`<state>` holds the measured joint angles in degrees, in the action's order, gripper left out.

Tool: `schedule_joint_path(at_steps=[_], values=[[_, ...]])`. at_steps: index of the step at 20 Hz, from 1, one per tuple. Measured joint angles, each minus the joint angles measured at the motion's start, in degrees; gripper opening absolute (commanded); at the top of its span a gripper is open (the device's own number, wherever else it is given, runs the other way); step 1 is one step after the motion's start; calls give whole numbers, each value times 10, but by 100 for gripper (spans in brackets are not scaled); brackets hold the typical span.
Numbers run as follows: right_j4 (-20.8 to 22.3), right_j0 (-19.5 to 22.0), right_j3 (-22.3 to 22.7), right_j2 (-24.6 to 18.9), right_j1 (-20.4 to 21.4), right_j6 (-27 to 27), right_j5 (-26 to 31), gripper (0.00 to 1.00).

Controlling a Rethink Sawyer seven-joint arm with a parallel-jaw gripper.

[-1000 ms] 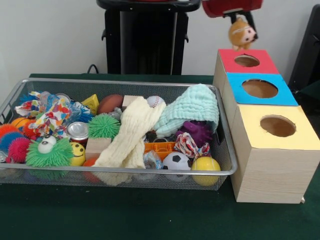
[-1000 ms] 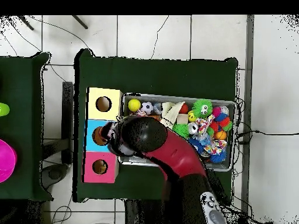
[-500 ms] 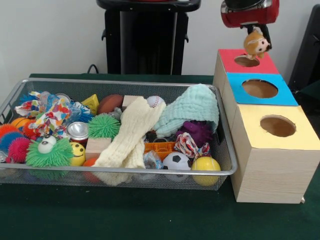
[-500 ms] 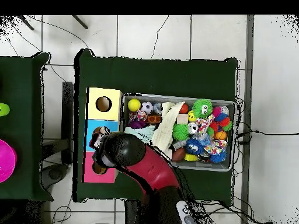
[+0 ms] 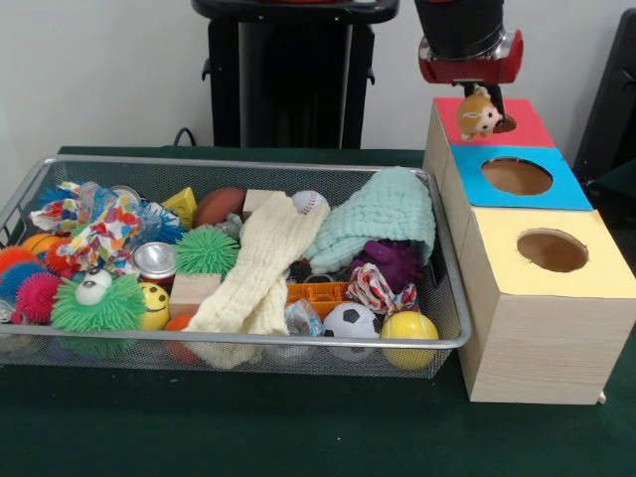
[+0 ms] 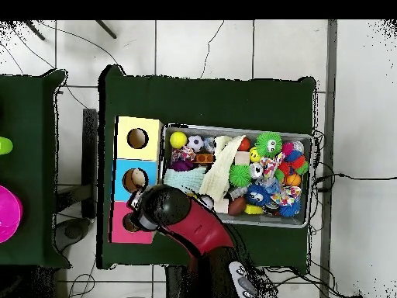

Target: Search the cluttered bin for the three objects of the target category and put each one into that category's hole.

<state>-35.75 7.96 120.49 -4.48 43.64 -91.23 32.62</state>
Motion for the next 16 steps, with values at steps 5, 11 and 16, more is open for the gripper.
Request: schedule_joint_path(at_steps=[5,11,16], values=[[6,-6,1,13,-15,-6,3,0],[6,-13,1,18,-15,-20,31,0],[-6,-19,5,18,-13,-35,56,0]])
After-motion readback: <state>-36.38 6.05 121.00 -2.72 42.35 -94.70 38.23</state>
